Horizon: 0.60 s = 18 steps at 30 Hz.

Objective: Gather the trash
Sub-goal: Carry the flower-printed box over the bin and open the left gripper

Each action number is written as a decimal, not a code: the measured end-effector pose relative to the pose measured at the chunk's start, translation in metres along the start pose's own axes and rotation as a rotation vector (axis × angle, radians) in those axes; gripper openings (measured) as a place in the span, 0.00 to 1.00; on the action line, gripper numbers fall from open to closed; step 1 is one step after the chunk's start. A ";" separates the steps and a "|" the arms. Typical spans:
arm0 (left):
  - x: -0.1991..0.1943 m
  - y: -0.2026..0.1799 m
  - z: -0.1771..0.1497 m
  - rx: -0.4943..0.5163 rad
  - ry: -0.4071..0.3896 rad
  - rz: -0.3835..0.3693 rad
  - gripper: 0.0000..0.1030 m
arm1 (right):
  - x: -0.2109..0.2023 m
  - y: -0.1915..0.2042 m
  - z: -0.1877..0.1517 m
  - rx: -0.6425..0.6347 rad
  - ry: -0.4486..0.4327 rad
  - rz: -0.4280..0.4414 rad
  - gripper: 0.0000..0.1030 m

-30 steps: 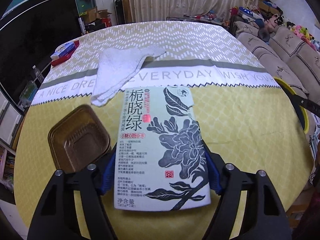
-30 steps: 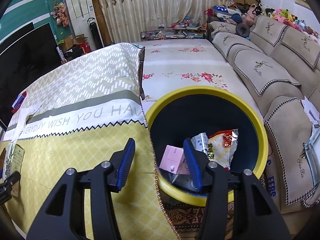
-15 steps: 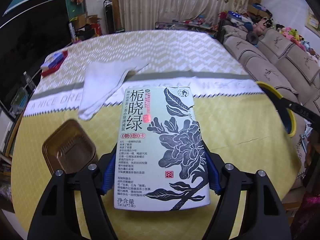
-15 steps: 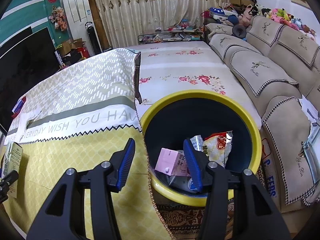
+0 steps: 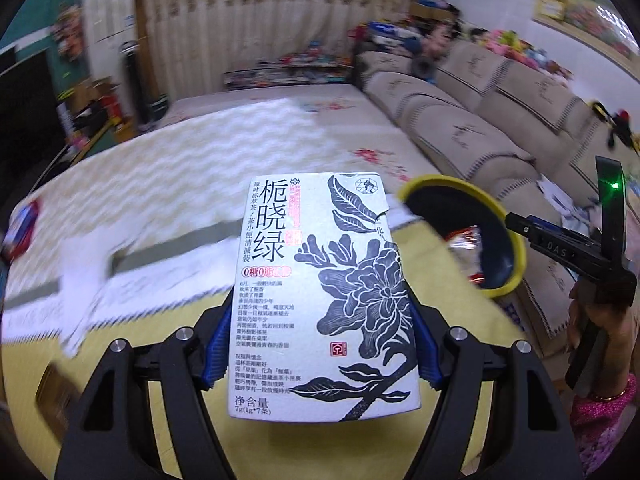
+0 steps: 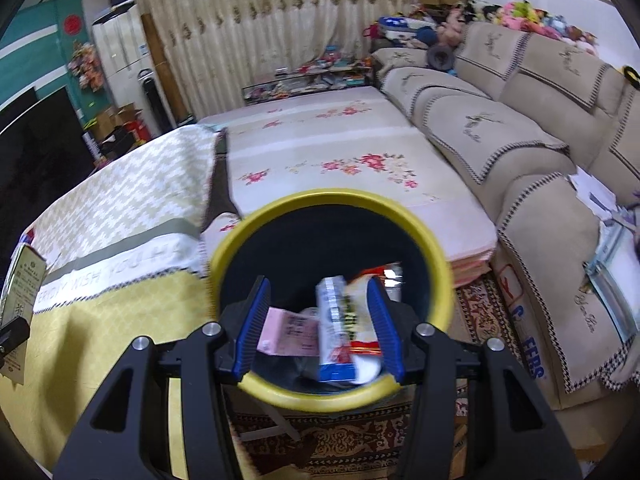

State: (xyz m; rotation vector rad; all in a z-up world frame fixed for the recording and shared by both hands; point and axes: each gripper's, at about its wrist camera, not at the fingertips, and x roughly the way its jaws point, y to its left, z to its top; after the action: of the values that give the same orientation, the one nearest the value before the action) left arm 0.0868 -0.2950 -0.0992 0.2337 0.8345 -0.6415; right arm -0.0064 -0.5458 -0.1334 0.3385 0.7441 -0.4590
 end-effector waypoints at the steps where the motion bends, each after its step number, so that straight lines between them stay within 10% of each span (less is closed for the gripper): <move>1: 0.005 -0.010 0.006 0.020 0.000 -0.015 0.70 | -0.001 -0.008 0.000 0.013 -0.003 -0.010 0.47; 18: 0.111 -0.149 0.090 0.212 0.061 -0.171 0.70 | -0.003 -0.078 -0.009 0.107 0.001 -0.100 0.47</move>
State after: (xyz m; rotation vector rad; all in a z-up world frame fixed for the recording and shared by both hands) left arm 0.1062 -0.4995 -0.1154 0.3785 0.8514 -0.8884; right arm -0.0528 -0.6072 -0.1480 0.4034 0.7415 -0.5942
